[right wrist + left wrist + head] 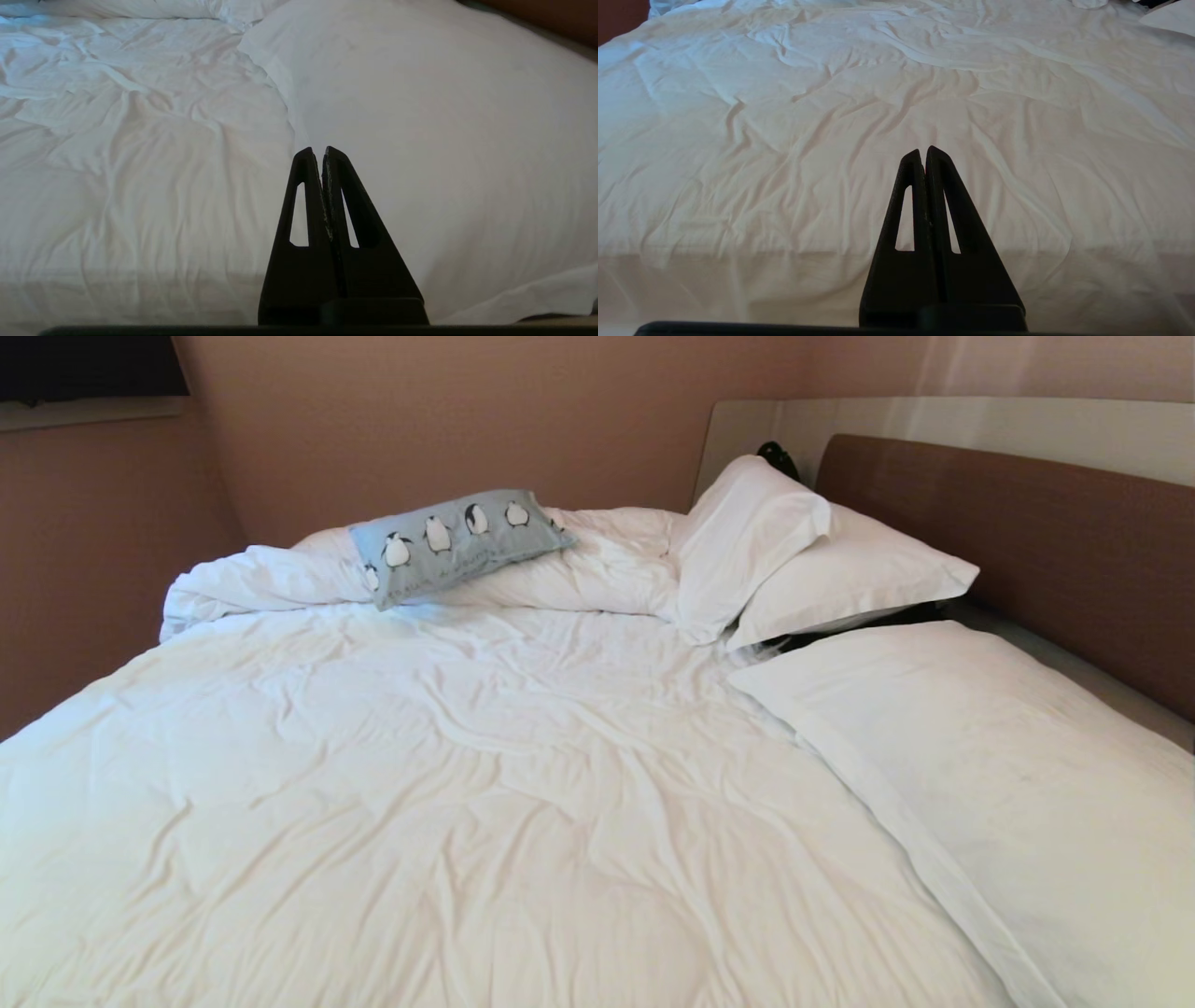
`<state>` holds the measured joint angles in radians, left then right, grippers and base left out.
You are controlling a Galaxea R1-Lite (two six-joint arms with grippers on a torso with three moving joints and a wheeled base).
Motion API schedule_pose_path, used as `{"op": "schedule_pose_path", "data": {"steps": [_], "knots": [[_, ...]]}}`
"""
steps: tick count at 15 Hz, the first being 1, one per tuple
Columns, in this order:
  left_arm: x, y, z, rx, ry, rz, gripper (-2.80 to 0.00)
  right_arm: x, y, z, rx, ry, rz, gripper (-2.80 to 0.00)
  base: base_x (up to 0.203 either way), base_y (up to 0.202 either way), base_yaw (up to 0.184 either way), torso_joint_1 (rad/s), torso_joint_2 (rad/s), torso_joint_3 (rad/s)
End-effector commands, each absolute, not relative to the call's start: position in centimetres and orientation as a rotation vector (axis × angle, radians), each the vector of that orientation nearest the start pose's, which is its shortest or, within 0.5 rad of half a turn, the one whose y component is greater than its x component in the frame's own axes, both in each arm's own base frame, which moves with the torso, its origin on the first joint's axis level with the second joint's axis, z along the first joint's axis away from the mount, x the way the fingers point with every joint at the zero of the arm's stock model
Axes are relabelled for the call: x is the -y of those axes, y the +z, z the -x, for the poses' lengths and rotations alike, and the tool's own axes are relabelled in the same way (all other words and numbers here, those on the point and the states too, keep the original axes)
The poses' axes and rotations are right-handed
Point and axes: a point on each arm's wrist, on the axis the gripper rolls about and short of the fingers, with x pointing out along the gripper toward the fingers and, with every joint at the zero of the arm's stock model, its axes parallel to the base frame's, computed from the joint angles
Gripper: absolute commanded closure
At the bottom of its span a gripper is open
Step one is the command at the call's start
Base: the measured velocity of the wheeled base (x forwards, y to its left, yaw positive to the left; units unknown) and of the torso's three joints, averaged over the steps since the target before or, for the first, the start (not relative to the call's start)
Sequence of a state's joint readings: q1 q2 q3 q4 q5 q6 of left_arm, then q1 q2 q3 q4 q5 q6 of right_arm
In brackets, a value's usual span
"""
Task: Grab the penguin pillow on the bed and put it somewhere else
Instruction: Pick up the pillow
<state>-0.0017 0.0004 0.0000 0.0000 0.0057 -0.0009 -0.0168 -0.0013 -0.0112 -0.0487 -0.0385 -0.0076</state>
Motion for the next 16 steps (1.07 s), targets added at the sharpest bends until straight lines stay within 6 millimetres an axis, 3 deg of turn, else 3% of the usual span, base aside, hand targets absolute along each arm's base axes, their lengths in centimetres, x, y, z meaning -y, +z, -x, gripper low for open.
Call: {"op": "schedule_pose_path", "data": {"steps": [1, 7, 16], "knots": [[0.0, 7.5, 2.3, 0.000, 0.005, 0.001, 0.00, 0.0, 8.7, 2.3, 0.111, -0.055, 0.045, 0.00, 0.000, 0.000, 0.000, 0.000, 0.00, 0.000], [0.0, 7.6, 2.3, -0.001, 0.005, 0.000, 0.00, 0.0, 7.5, 2.4, -0.023, -0.023, 0.039, 0.00, 0.000, 0.000, 0.000, 0.000, 0.00, 0.000], [0.0, 7.6, 2.3, -0.001, 0.005, 0.002, 0.00, 0.0, 7.6, 2.3, 0.006, -0.025, 0.002, 0.00, 0.000, 0.000, 0.000, 0.000, 0.00, 0.000]]}}
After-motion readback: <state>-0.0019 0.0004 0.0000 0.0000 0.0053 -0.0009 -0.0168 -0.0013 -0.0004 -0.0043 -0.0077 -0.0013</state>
